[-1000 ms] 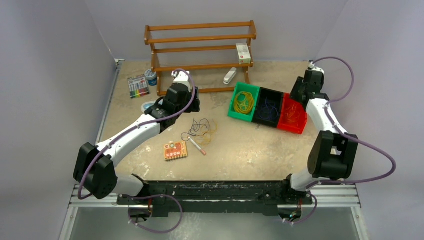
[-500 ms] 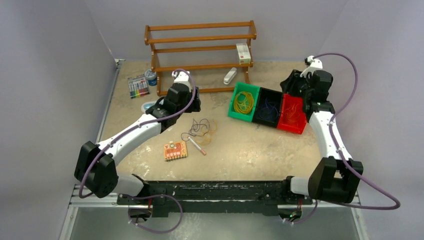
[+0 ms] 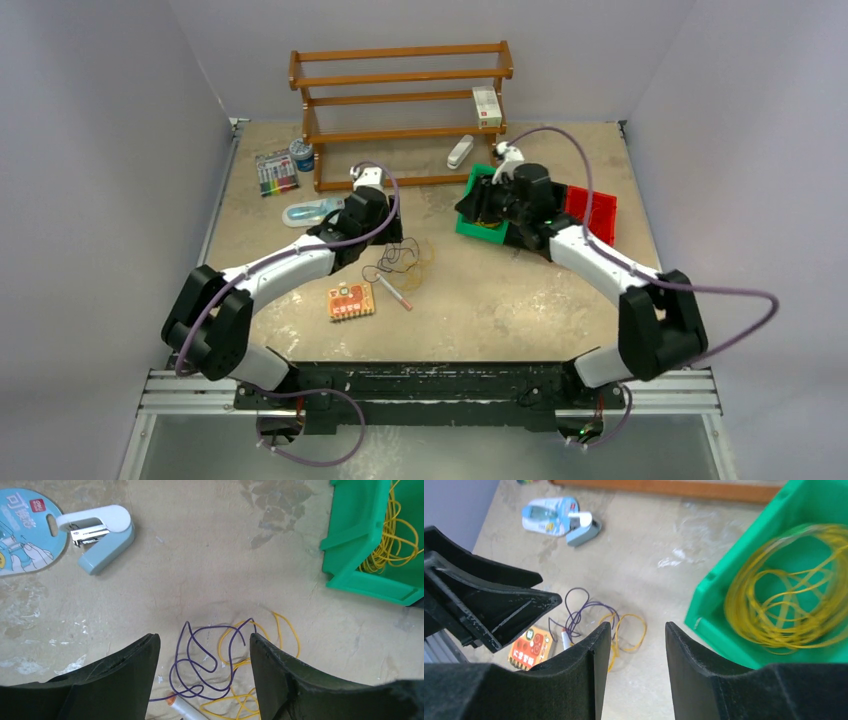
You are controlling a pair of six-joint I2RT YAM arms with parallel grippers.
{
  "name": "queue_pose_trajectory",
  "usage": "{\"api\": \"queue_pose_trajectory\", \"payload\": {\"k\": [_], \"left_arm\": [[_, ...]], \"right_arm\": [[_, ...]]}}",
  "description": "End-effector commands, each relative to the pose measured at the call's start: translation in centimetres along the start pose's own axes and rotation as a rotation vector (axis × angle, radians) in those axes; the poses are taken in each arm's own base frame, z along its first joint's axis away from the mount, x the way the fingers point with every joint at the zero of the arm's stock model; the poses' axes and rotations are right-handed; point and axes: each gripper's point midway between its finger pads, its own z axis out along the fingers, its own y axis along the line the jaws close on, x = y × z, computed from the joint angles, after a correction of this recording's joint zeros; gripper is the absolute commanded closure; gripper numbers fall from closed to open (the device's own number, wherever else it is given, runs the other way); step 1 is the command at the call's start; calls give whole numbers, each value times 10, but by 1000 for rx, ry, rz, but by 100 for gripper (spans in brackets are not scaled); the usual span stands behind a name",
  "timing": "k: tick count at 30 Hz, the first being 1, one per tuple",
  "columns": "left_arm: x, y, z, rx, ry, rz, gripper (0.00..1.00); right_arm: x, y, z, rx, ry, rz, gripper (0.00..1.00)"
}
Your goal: Untangle the cables
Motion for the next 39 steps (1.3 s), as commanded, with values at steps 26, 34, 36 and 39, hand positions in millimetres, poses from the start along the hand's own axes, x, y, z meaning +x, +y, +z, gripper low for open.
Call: {"api": "queue_pose_trajectory", "payload": {"k": [26, 34, 36, 39], "left_arm": [[42, -7, 14, 11, 60, 7, 36], [52, -24, 6, 66, 81, 55, 36], [56, -23, 8, 57, 89, 59, 36], [58, -18, 12, 29, 87, 55, 36]], "right_arm": [[102, 35, 92, 17, 241, 22, 56], [108, 37, 90, 5, 268, 15, 72], [110, 38, 89, -1, 282, 10, 72], [112, 39, 87, -8, 299, 2, 68]]}}
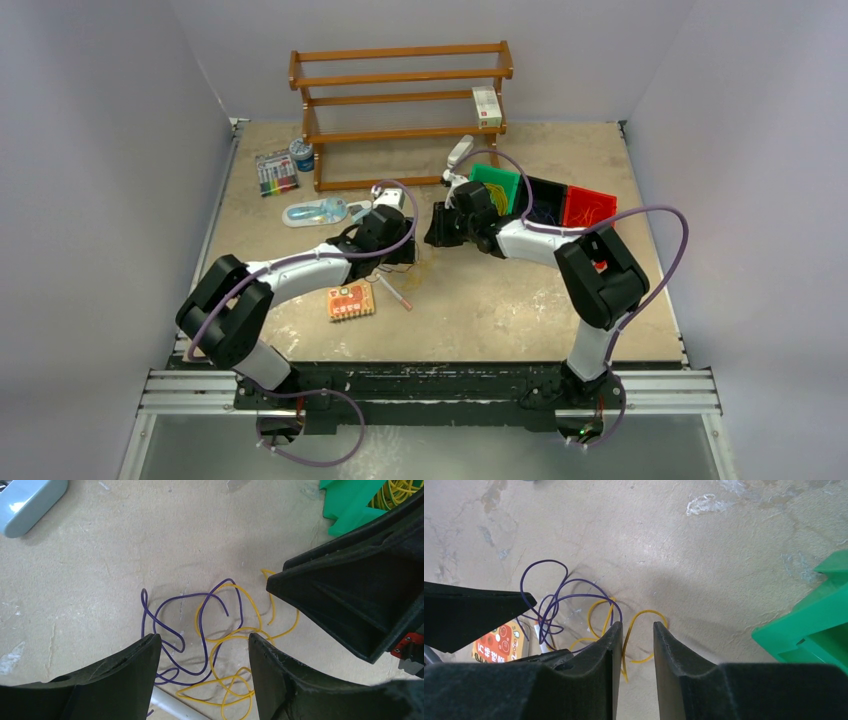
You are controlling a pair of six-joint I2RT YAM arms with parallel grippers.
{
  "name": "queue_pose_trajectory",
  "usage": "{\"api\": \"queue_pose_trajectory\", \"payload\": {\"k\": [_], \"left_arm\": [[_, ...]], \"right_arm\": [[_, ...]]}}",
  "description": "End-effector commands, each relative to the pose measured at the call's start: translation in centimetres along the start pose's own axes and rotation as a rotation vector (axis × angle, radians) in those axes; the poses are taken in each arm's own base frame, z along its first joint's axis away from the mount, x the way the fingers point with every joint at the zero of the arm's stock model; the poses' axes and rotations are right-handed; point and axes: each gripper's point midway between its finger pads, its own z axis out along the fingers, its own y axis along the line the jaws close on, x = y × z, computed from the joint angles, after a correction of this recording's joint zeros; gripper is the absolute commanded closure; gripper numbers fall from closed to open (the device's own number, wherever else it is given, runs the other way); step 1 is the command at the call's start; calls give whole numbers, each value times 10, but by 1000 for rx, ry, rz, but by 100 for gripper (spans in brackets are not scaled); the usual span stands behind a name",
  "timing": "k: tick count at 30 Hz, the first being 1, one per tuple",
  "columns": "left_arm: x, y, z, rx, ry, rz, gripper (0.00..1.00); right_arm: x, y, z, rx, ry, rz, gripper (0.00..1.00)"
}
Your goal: Untangle the cables
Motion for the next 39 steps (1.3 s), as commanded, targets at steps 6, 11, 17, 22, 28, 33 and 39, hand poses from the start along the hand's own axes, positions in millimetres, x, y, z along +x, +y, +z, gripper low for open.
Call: {"api": "queue_pose_trajectory", "payload": {"k": [6, 11, 17, 22, 28, 33, 39], "left_arm": [[-6, 7, 8, -55, -34, -15, 43], [-7, 9, 11, -69, -44, -17, 52], [-12, 13, 12, -93, -65, -12, 68], [-13, 16, 14, -114, -75, -10, 87], [-5, 23, 16, -142, -64, -17, 100], [1, 32, 15, -181, -52, -17, 100], [8, 36, 18, -196, -43, -21, 100]], "right_arm": [[-5, 16, -6, -52, 28, -42, 65], [0, 18, -5, -67, 53, -56, 72], [-7, 20, -8, -65, 30, -66, 88], [-31, 29, -22, -73, -49, -106, 100], [-68, 44, -53, -71, -132, -202, 100], [-120, 68, -102, -78, -300, -269, 100], [-180, 92, -172, -51, -514, -336, 100]]}}
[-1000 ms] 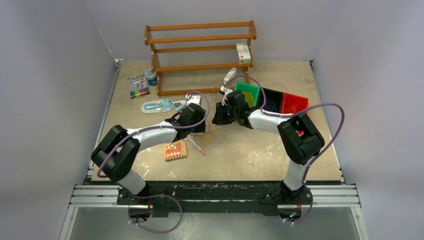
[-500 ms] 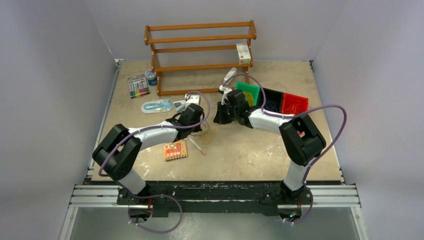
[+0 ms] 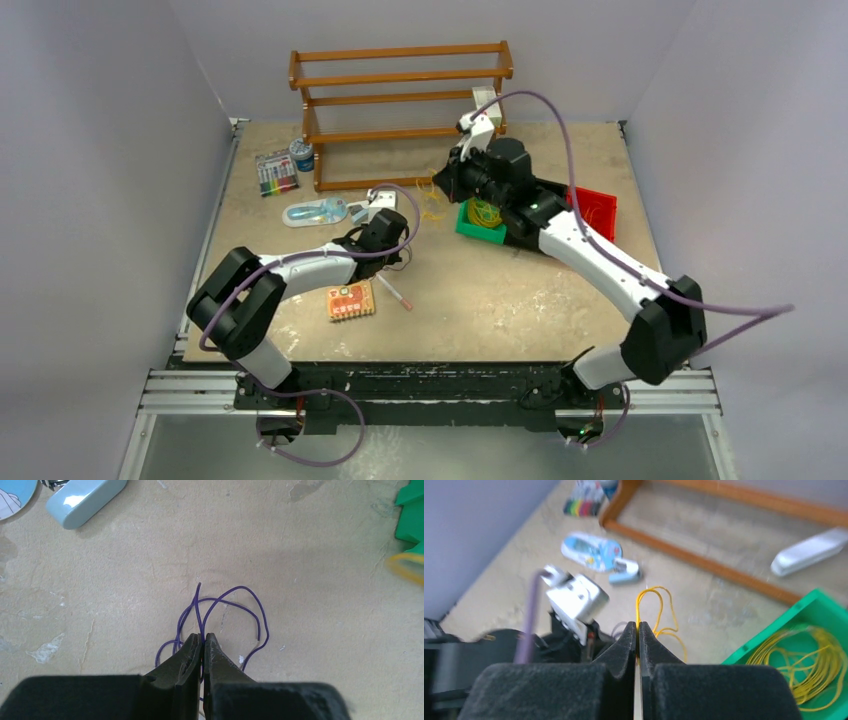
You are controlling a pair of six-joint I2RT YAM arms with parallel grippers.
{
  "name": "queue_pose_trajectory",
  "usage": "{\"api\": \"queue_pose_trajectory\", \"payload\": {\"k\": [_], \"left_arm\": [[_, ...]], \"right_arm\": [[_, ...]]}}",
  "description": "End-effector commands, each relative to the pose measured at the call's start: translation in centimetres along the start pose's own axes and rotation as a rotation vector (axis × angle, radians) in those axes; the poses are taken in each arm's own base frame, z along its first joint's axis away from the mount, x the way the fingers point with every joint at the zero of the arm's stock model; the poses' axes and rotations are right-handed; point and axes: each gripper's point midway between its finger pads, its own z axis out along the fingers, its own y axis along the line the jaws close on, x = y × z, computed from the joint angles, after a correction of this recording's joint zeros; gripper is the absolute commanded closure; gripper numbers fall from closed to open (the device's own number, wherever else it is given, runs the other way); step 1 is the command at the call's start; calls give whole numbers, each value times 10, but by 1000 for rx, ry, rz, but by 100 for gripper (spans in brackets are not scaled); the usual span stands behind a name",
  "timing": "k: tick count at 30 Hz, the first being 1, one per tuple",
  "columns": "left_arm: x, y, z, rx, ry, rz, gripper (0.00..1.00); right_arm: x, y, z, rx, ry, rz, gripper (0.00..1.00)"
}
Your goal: Untangle the cables
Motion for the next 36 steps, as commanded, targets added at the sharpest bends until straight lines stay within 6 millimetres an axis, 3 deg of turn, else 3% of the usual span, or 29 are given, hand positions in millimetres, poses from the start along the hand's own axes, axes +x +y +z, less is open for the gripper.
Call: {"api": "queue_pose_trajectory", "payload": {"k": [1, 7, 10, 18, 26, 36], "left_arm": [[4, 5, 4, -29, -8, -21, 100], [1, 5, 2, -23, -18, -24, 100], [-1, 5, 0, -23, -25, -26, 100], [-10, 2, -8, 9, -55, -36, 100], [-25, 2, -22, 22, -100, -51, 100], [-30, 1, -24, 25, -106, -49, 100]], "right_arm": [[-80, 6, -37, 56, -197, -97, 100], [-123, -12, -60, 209, -274, -141, 100], [-127, -21, -63, 265, -279, -146, 100], [-109, -55, -51, 381, -222, -123, 100], [-101, -111, -41, 477, -191, -62, 100], [-78, -153, -23, 548, -124, -47, 100]]}}
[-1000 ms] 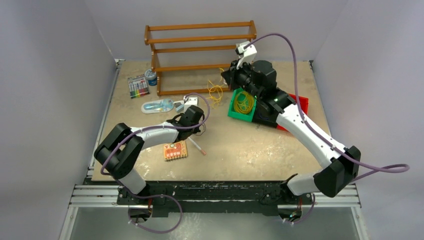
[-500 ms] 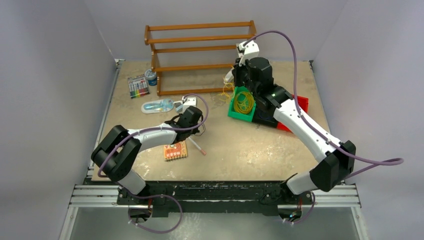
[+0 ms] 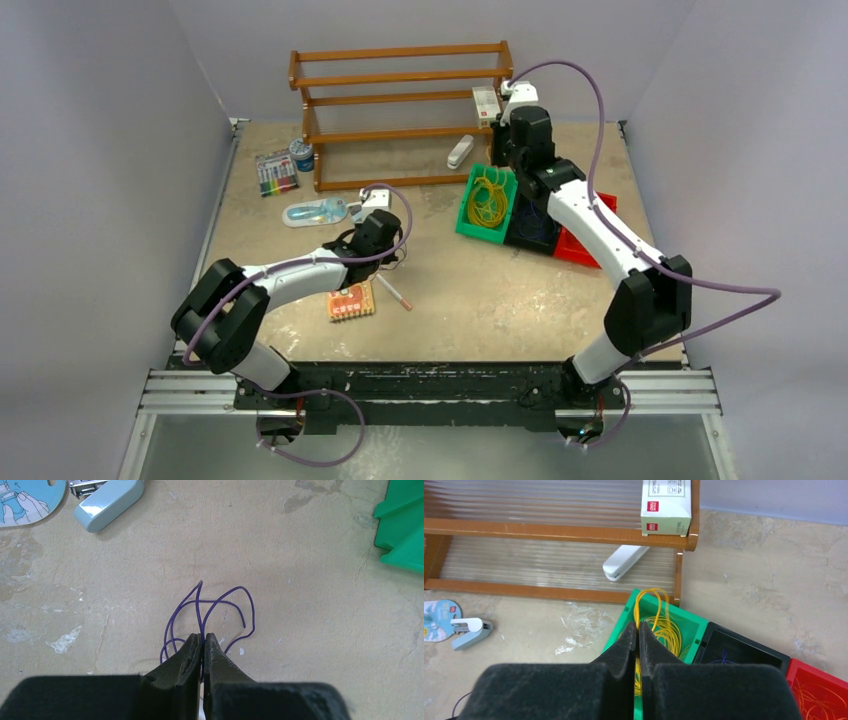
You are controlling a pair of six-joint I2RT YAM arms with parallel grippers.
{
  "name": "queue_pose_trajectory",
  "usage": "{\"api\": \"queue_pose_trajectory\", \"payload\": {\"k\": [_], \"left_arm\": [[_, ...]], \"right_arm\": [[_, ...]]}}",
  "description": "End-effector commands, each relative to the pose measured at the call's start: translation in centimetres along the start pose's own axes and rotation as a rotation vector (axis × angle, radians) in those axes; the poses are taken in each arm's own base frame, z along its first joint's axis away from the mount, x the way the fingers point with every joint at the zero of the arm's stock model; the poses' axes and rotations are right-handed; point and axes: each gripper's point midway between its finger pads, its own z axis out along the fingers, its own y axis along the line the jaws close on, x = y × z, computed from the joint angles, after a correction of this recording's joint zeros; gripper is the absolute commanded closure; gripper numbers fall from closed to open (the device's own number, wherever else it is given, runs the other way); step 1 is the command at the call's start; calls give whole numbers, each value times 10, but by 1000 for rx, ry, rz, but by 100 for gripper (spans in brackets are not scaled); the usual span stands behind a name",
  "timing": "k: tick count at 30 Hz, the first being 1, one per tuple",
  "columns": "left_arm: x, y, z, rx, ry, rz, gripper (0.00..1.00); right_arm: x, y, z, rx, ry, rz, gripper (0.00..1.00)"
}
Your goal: Untangle the cables
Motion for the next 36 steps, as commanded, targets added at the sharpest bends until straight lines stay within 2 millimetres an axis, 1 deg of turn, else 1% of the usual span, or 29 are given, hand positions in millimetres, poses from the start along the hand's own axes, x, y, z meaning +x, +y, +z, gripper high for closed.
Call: {"api": "queue_pose_trajectory", "payload": {"k": [1, 5, 8, 12, 19, 22, 27, 31, 36], "left_arm": [[-21, -5, -6, 16, -59, -21, 100], [-21, -6, -7, 15, -58, -17, 100], [-22, -5, -7, 12, -61, -13, 100], [-23, -5, -6, 10, -61, -12, 100], [-21, -8, -2, 15, -50, -7, 100], [-21, -8, -2, 15, -49, -6, 100], [-22, -8, -2, 11, -51, -5, 100], [-22, -9, -1, 12, -48, -4, 100], [-20, -11, 0, 18, -39, -1, 100]], "right_arm": [[-12, -4, 9, 13, -38, 18, 100], [5, -9, 24, 30, 6, 13, 100], [10, -10, 30, 31, 21, 14, 100], [12, -15, 30, 45, 27, 20, 100], [4, -30, 22, 88, 2, 39, 100], [8, -35, 23, 103, 11, 34, 100], [17, -36, 28, 114, 34, 25, 100], [29, -36, 33, 112, 60, 15, 100], [58, -31, 45, 90, 122, 6, 100]]}}
